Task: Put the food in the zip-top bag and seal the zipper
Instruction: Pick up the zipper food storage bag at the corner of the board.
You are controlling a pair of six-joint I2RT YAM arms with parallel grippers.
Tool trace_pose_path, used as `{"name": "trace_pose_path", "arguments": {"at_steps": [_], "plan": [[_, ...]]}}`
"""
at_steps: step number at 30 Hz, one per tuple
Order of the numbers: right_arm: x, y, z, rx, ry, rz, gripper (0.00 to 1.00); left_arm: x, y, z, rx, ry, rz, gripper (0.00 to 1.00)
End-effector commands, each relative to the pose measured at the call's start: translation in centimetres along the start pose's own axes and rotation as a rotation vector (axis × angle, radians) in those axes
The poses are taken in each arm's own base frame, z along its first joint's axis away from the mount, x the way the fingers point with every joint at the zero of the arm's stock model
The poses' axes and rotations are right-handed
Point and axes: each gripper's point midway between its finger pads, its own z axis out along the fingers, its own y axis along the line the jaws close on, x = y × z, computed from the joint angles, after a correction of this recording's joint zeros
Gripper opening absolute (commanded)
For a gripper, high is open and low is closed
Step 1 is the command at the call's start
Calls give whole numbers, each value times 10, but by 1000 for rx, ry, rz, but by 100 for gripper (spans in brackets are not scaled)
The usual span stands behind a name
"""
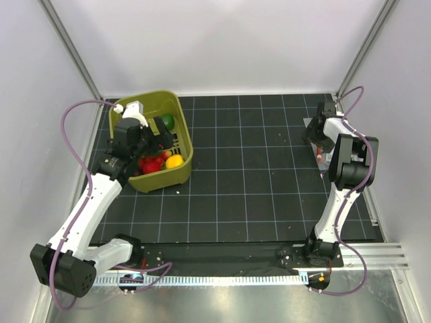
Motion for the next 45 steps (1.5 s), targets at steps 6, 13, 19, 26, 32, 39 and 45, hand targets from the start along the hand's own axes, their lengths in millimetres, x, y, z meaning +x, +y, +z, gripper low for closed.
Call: {"name": "trace_pose_path", "arguments": {"at_steps": [6,13,19,26,32,39,45], "plan": [[-17,1,2,-67,-75,119,77,-12,-3,-5,2,-37,60,96],[-5,9,9,-123,-42,155,25,-11,-2,-5,-5,-44,75,97],[-7,18,-15,-200,-31,137,1,-24,-11,2,-9,-90,178,99],[10,61,-106,-413,-16,49,1,-64,-22,33,-32,-201,259,100],[67,144,-203,-734,37,-163,1,-71,-51,61,64,-155,302,100],[142,200,-295,-1087,155,-406,1,-65,-110,63,338,-87,99,100],[166,198,-340,-1257,196,-463,1,-49,-147,75,484,56,-196,100]]}}
